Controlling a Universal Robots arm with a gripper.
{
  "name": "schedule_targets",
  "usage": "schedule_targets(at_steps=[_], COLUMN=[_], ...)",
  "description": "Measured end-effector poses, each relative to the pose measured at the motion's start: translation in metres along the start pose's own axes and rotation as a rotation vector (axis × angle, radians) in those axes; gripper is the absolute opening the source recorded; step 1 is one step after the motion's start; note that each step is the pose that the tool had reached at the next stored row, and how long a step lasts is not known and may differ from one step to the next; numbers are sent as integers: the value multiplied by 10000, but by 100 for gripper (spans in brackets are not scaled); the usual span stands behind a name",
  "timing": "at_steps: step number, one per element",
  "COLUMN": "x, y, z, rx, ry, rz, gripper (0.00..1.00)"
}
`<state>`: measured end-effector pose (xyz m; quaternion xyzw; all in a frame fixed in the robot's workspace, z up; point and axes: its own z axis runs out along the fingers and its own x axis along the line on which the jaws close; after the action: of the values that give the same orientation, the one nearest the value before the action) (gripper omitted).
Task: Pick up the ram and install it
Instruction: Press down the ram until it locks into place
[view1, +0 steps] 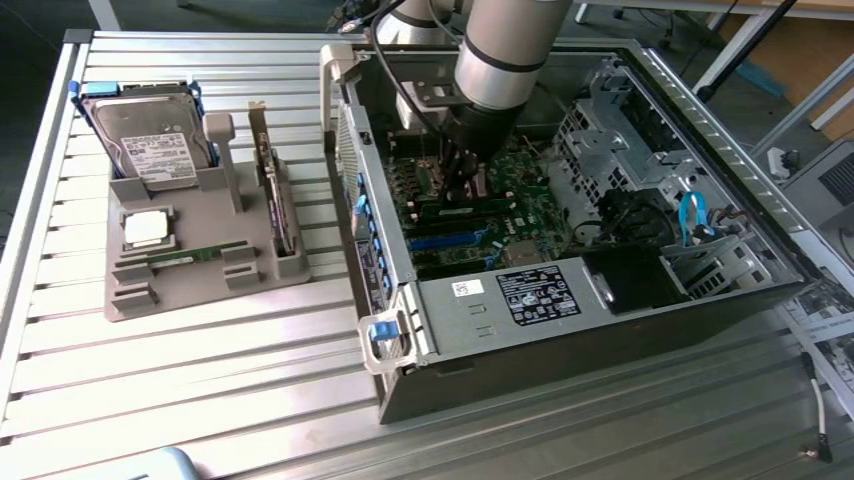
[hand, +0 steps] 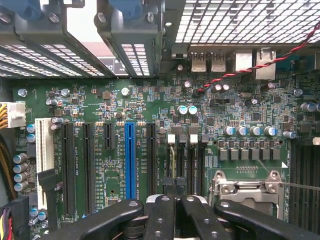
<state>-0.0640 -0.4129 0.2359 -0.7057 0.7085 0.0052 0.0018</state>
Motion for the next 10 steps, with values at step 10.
schedule_targets(at_steps=[10], x=[7], y=[0], z=[12], rx=[0], ry=[-1], rz=[0], gripper=[10])
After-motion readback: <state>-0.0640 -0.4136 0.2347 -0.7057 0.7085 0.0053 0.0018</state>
